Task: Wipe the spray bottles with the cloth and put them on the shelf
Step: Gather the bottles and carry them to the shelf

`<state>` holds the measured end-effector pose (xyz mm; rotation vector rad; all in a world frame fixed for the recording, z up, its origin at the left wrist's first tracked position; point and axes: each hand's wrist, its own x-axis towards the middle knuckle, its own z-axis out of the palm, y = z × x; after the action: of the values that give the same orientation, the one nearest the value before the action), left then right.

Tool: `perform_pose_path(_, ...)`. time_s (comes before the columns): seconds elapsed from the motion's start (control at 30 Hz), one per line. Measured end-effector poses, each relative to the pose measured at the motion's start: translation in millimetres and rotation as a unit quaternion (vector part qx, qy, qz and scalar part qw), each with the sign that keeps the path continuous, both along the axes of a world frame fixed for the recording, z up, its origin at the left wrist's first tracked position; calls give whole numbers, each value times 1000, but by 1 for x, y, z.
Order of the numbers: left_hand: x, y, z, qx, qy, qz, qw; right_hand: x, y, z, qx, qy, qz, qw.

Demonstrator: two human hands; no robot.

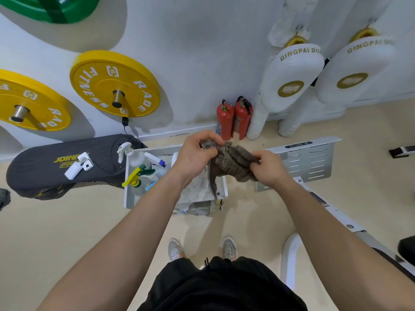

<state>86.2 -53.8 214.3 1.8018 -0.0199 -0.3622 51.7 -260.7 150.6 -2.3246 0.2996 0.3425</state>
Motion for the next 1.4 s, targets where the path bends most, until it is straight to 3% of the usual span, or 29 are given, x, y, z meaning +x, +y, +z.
perform_pose_path(0.07, 2, 4, 4, -23, 17, 42, 999, -3, -7, -10, 25, -17, -69, 997)
perform_pose_path(0.2, 8, 19, 2, -54, 80, 102, 990, -13, -17, -13, 230, 18, -212, 950)
perform_pose_path(0.33, 6, 29, 3, -106, 109, 66, 986, -17, -2, -14, 241, 60, -95, 964)
perform_pose_path(0.5, 8, 39, 6, -157, 190, 12, 969, -4, 46, -19, 216, 42, 43, 975)
perform_pose_path(0.6, 9, 47, 9, -154, 173, -13, 973, 3, 58, -27, 193, -3, 52, 980)
perform_pose_path(0.77, 5, 57, 13, -165, 174, -9, 971, -8, 49, -36, 208, 14, -16, 978)
perform_pose_path(0.93, 1, 62, 14, -164, 207, -61, 963, -14, 61, -27, 253, 66, 114, 958)
perform_pose_path(1.0, 1, 63, 17, -171, 218, -71, 958, -12, 75, -24, 248, 45, 127, 959)
perform_pose_path(1.27, 2, 87, 21, -116, 166, 3, 979, -20, 56, -31, 266, 29, 24, 963)
perform_pose_path(1.4, -2, 87, 16, -11, 119, 44, 992, -29, 30, -33, 338, 80, -54, 936)
